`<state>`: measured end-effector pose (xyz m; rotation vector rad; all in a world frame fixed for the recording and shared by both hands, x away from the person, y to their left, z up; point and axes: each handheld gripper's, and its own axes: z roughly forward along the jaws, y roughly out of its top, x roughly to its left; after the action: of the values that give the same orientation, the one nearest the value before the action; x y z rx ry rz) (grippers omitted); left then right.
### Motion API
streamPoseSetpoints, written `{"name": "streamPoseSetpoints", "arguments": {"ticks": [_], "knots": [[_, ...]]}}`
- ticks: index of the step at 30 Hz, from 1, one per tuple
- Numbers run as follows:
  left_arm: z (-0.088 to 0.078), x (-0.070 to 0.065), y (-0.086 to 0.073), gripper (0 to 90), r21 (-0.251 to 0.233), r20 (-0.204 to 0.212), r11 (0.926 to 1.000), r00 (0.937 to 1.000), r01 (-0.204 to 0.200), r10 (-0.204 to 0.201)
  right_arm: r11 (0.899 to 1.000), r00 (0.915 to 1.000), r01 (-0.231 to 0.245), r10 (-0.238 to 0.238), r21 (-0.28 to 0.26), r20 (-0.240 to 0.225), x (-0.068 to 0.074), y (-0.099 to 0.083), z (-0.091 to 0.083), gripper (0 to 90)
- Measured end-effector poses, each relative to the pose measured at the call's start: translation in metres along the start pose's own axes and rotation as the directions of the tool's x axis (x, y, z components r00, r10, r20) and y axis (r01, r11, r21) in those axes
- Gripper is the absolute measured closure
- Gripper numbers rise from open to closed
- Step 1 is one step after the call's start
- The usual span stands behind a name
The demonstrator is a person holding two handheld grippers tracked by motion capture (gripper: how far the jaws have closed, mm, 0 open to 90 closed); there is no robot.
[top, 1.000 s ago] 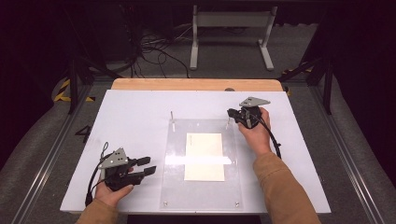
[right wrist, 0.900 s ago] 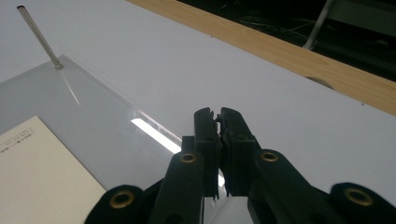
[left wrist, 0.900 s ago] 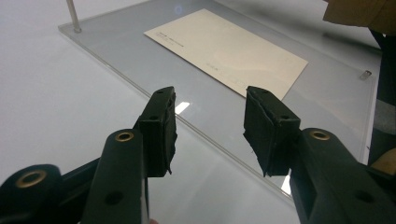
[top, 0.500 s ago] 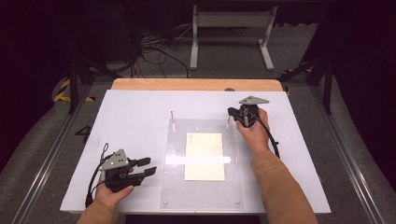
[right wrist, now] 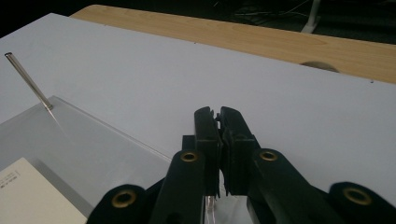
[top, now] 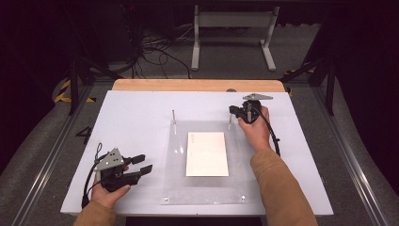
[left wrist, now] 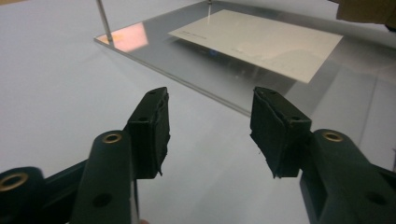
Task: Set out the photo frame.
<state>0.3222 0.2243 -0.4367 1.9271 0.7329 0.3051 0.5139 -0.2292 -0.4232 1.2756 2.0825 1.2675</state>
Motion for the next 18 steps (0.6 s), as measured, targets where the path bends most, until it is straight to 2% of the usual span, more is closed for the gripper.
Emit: {"name": "streamPoseSetpoints", "arguments": {"ticks": [1, 7, 9, 11, 15, 18], "knots": [[0.0, -0.001, 0.0, 45.1, 0.003, -0.009, 1.0, 0.9999, 0.008, -0.008, 1.0, 1.0, -0.004, 0.004, 0.001, -0.001, -0.001, 0.001, 0.001, 85.9], [-0.003, -0.002, -0.002, 36.2, 0.017, -0.054, 0.9998, 0.9985, -0.003, 0.004, 1.0, 0.9996, -0.026, 0.026, -0.004, -0.013, -0.005, 0.001, 0.004, 85.8], [0.001, -0.003, -0.002, 34.3, 0.016, -0.068, 0.9996, 0.9974, -0.025, 0.026, 1.0, 0.9995, -0.03, 0.03, -0.006, -0.006, -0.005, 0.002, 0.006, 85.6], [0.005, -0.005, -0.002, 32.0, 0.029, -0.085, 0.9976, 0.9942, -0.064, 0.066, 0.999, 0.9992, -0.039, 0.039, -0.008, 0.0, -0.006, 0.003, 0.008, 85.4], [0.013, -0.01, -0.004, 30.4, 0.077, -0.098, 0.9916, 0.9891, -0.103, 0.111, 0.999, 0.9989, -0.048, 0.048, -0.002, 0.001, -0.008, 0.004, 0.012, 85.0], [0.013, -0.015, -0.003, 27.3, 0.048, -0.107, 0.9889, 0.9836, -0.141, 0.145, 0.998, 0.9976, -0.069, 0.069, -0.007, -0.007, -0.011, 0.004, 0.015, 85.0]]}}
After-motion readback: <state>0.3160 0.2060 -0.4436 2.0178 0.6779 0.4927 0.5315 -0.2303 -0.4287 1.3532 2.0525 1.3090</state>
